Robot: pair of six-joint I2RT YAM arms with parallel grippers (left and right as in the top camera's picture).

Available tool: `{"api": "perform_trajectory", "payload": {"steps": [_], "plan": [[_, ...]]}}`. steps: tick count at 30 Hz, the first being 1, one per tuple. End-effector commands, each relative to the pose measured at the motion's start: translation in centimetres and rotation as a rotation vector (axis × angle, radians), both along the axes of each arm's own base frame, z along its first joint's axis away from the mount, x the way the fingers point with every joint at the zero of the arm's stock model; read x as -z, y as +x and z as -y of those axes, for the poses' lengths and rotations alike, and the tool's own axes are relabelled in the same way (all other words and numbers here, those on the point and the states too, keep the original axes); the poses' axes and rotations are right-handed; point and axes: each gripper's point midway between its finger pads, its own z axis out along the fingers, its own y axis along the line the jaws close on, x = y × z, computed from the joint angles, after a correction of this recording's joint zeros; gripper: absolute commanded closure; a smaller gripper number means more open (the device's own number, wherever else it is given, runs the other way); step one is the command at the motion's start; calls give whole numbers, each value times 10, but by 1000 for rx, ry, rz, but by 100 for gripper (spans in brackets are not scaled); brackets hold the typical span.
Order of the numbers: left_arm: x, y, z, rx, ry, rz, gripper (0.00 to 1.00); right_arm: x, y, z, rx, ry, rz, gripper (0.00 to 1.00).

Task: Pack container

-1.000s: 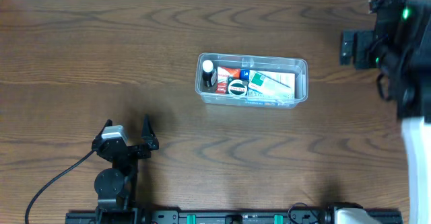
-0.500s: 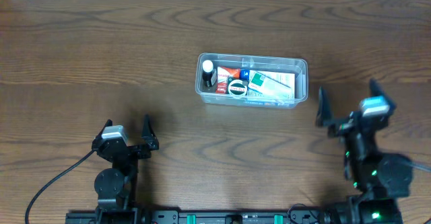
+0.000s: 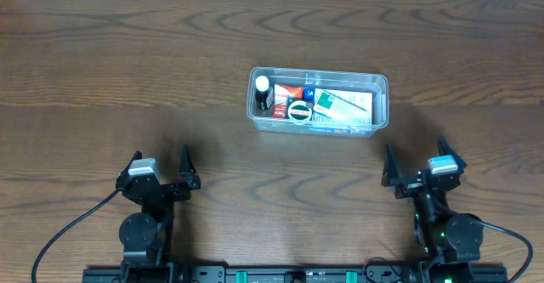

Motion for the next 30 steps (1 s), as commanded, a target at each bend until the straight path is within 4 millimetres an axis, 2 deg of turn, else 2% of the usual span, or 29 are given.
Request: {"api": "perform_trajectory", "payload": {"steps": [1, 12, 30], "plan": [[18, -1, -3, -15, 18, -53, 2, 6, -1, 0, 4, 21, -16, 1], [18, -1, -3, -15, 18, -53, 2, 22, -4, 9, 50, 15, -75, 1], [18, -1, -3, -15, 18, -53, 2, 22, -4, 16, 79, 15, -75, 1]]}}
